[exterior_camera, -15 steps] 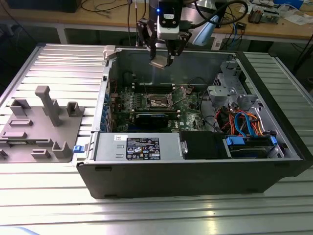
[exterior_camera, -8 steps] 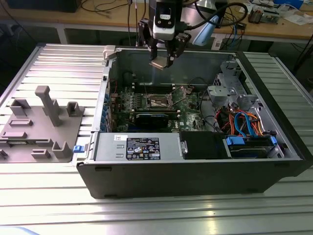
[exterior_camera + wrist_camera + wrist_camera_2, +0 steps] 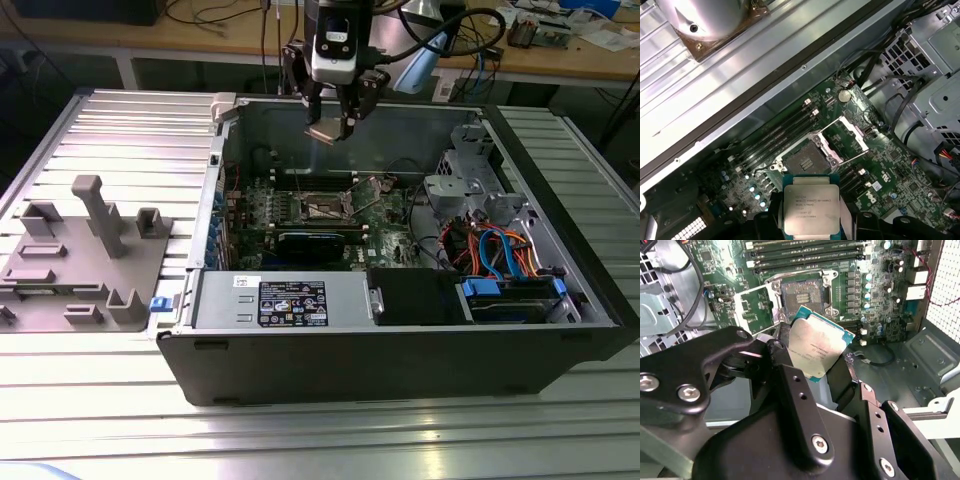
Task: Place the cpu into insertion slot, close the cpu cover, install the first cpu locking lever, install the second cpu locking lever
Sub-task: 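Place the cpu into insertion slot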
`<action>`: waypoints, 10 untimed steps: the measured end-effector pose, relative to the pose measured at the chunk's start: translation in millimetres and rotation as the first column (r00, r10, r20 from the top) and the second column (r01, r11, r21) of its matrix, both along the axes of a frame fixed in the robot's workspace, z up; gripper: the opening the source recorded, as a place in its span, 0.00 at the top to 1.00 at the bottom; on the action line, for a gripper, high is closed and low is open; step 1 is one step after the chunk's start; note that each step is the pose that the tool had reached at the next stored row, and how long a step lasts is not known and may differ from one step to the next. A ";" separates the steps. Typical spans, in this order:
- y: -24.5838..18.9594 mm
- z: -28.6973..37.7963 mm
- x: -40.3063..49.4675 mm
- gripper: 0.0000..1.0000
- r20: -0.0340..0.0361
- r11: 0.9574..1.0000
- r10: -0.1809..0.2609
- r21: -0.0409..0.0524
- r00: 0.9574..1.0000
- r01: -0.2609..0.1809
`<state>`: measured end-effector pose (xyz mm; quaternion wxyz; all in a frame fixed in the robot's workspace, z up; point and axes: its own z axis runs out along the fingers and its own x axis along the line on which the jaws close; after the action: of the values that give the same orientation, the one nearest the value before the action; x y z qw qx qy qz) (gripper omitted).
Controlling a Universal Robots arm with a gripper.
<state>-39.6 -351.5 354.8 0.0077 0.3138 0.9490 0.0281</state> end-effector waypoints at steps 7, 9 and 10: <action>0.0 -3.1 0.0 0.46 -0.001 0.999 -0.035 -0.007 0.999 0.035; 0.0 -3.3 0.0 0.46 -0.001 0.999 -0.037 -0.007 0.999 0.037; 0.0 -3.4 0.0 0.46 -0.001 0.999 -0.037 -0.007 0.999 0.037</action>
<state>-39.6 -351.5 351.4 0.0086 0.3315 0.9431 0.0245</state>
